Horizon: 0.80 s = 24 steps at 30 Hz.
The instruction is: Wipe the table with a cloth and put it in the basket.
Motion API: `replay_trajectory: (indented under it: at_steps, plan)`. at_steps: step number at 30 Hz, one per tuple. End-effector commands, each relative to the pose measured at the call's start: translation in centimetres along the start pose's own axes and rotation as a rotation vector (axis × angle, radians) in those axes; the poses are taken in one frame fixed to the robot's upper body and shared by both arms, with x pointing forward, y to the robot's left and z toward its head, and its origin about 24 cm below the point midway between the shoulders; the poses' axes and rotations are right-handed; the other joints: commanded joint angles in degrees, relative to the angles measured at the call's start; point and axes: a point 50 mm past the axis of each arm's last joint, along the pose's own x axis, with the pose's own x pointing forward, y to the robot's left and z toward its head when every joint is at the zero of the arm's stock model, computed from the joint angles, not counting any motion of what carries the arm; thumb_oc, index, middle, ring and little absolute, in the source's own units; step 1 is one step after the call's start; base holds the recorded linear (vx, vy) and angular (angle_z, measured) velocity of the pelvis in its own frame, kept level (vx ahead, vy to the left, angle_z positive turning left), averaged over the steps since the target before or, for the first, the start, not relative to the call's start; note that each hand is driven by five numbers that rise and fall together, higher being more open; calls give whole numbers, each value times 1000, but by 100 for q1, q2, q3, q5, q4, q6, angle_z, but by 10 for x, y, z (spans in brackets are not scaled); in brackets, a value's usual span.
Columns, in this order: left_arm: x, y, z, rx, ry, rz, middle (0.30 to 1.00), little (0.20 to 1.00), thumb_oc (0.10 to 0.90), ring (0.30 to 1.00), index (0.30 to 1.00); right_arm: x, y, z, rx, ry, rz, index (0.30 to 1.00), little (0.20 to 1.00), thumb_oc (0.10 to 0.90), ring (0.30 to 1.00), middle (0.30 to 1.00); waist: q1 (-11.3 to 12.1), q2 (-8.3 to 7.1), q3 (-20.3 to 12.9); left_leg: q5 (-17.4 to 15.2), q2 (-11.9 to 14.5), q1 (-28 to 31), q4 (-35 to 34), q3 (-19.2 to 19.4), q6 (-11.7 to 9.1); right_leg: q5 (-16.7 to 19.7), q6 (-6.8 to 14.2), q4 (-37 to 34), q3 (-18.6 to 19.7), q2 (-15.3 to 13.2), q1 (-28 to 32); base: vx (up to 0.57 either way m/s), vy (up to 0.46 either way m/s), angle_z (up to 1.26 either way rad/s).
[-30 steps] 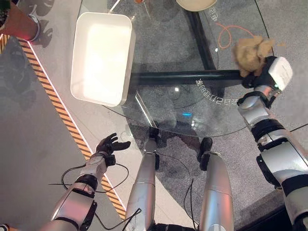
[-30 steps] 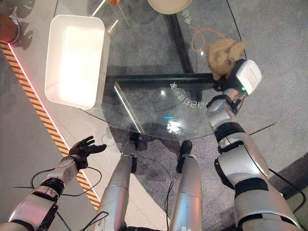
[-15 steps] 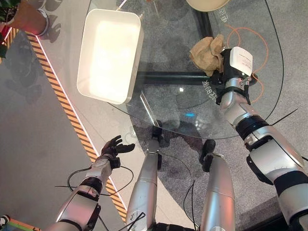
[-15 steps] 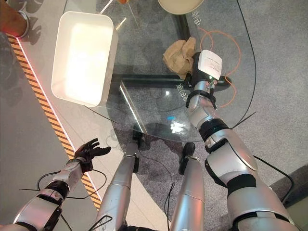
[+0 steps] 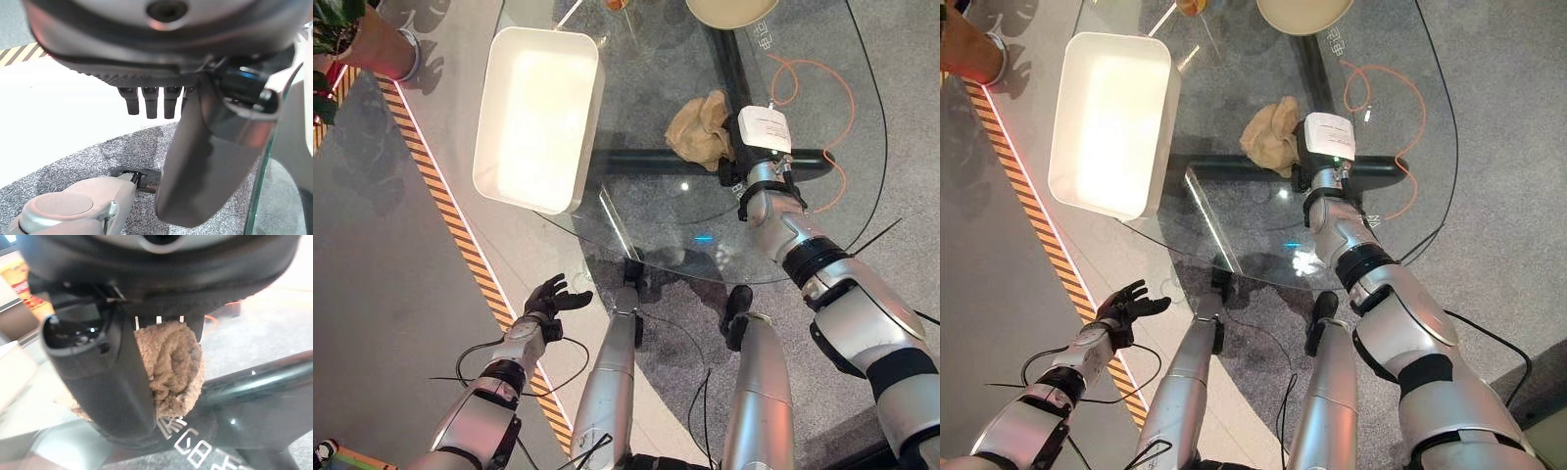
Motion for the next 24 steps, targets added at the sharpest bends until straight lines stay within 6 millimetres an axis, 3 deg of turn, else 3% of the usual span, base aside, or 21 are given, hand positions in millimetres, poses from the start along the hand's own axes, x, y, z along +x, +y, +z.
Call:
replay_trajectory:
  at_steps: [1,14,24]
  plan:
    - [1,12,8,41,-28,60,900,900,800,900,900,-17,19,101,63,-417,99,300,200,100,300,300,179,-48,35,-791,-696,19,777,579,684,1029,-31,-1494,-249,222,296,0,0,0]
    - [1,12,11,33,-33,69,900,900,800,900,900,-41,40,128,83,-563,222,300,200,100,300,300,123,-91,35,-742,-685,17,730,579,667,1063,-15,-1509,-203,243,265,0,0,0]
    - [2,12,14,23,-38,75,900,900,800,900,900,-40,40,127,104,-531,208,300,200,100,300,300,107,-105,35,-707,-667,16,701,572,648,1093,1,-1524,-195,238,258,0,0,0]
